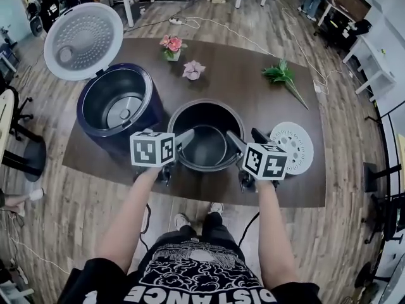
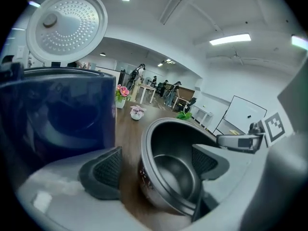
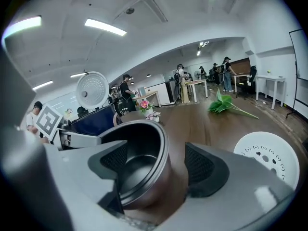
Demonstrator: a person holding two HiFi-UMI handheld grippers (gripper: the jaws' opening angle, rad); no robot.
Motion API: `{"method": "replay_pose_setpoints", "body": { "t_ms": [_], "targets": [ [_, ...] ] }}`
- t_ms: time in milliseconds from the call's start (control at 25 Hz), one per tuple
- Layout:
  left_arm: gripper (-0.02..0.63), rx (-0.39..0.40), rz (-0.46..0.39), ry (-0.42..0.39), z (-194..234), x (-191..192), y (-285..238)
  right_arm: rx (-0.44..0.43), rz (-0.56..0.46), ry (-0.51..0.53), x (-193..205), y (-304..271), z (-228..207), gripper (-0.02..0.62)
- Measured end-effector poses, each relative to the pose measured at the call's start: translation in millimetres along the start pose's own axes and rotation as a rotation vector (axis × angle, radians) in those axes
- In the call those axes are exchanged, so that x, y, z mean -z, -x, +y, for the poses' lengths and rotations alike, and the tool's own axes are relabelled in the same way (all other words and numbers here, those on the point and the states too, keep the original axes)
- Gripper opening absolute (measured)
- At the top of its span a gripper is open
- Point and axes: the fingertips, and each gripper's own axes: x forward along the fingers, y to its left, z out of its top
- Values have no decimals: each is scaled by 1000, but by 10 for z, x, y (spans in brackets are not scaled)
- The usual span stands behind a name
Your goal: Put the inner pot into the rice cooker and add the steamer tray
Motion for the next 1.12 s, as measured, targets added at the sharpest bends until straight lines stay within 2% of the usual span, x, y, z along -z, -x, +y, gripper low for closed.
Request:
{"method": "replay_pose_setpoints", "body": {
  "t_ms": [160,360,640,760,880,1120],
  "targets": [
    [442,-15,9,56,15,75,-24,-30,31,-5,49,-111,-30,348],
    [361,-22,-2,88,-31,110,-57,-57,84,-1,143,-213,-76,311],
    [272,-55,-12,129,32,174,-51,-105,122,28,174,-307,-22,228],
    [220,-86,-10,126,69,179,-25,-91,132,50,165,-336,-9,158],
    [178,-98,-27,145,86,155,17,-67,145,68,148,-349,-29,138],
    [154,-137,-38,162,113,186,52,-37,163,84,116,-367,-31,109]
  ]
}}
